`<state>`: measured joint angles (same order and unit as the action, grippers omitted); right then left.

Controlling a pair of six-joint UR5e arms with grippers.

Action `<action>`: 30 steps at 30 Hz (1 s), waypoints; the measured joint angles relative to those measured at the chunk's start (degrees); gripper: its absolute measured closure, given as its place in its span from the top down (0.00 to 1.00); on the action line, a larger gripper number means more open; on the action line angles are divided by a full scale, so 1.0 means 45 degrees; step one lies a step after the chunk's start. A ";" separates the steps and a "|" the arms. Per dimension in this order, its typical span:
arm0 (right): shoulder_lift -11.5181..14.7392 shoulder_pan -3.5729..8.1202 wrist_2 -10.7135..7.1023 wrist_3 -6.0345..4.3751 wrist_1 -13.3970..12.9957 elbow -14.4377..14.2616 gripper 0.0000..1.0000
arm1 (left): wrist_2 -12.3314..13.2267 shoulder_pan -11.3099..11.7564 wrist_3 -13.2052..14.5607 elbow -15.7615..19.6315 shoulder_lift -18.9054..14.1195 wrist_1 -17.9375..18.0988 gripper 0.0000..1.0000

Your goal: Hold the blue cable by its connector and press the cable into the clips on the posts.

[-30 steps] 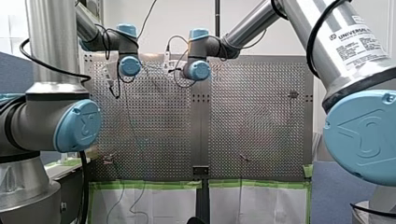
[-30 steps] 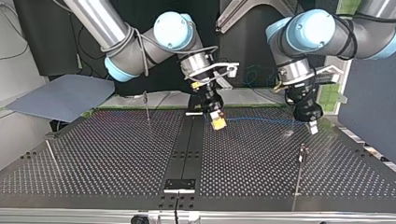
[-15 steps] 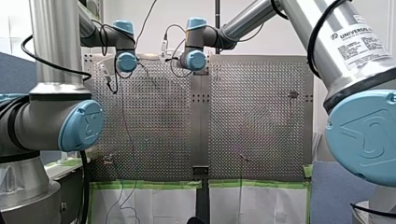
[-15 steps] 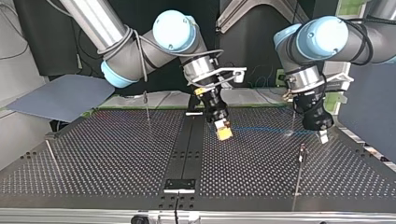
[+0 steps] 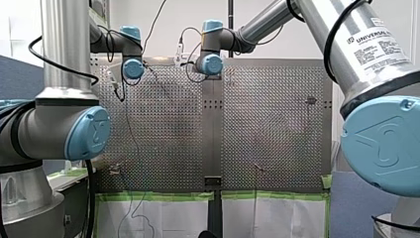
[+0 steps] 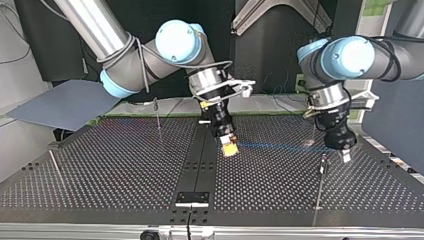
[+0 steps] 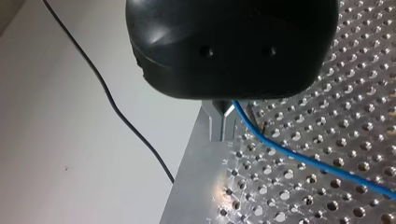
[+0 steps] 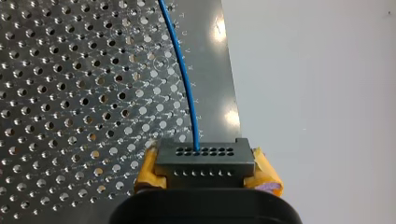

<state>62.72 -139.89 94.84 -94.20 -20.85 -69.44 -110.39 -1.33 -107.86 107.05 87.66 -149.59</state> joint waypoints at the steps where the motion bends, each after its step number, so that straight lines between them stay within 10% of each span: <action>1: 0.0000 0.0005 -0.0004 0.0003 -0.0004 0.0001 0.00 | 0.0042 0.0029 -0.0033 -0.0029 0.0017 0.0010 0.01; 30: 0.0000 0.0437 -0.0064 0.0011 0.0044 0.0028 0.00 | 0.1406 0.1131 -0.0662 -0.0433 0.0385 0.0057 0.01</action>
<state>62.72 -137.92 94.55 -94.15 -20.65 -69.31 -104.07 3.76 -110.84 105.11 89.39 -149.33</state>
